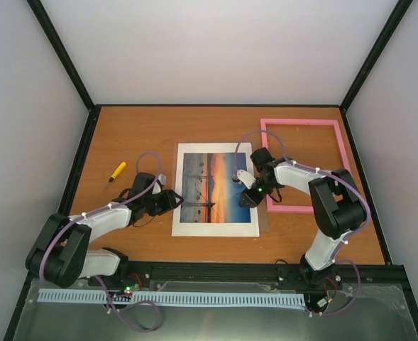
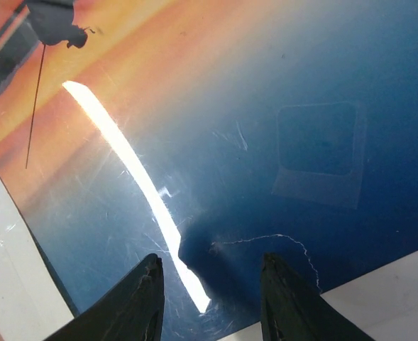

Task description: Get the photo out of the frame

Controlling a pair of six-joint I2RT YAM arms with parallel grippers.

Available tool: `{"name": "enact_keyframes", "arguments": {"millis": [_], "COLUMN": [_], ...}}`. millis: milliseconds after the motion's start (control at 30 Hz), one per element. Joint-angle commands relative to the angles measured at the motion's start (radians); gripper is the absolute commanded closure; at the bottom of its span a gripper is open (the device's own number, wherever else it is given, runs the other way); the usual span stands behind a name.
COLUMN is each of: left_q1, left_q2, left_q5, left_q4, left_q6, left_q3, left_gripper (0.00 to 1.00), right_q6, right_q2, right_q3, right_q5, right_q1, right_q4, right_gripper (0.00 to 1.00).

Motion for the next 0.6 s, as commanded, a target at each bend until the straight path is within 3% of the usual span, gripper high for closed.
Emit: {"name": "enact_keyframes", "arguments": {"millis": [0, 233, 567], "left_q1": [-0.004, -0.004, -0.004], "left_q2": [0.008, 0.022, 0.062], "left_q5": [-0.035, -0.014, 0.085], "left_q4": [-0.105, -0.120, -0.061], "left_q6": [0.002, 0.010, 0.005], "left_q3": [0.057, 0.039, 0.012], "left_gripper": [0.51, 0.44, 0.45], "right_q6": [0.004, 0.003, 0.002], "right_q2": [0.035, 0.043, 0.049], "right_q3": [-0.025, -0.022, -0.022], "right_q5": [0.062, 0.061, 0.060], "right_q1": [0.005, 0.005, 0.005], "right_q4": [-0.032, -0.033, -0.036], "right_gripper": [0.64, 0.64, 0.64]}}
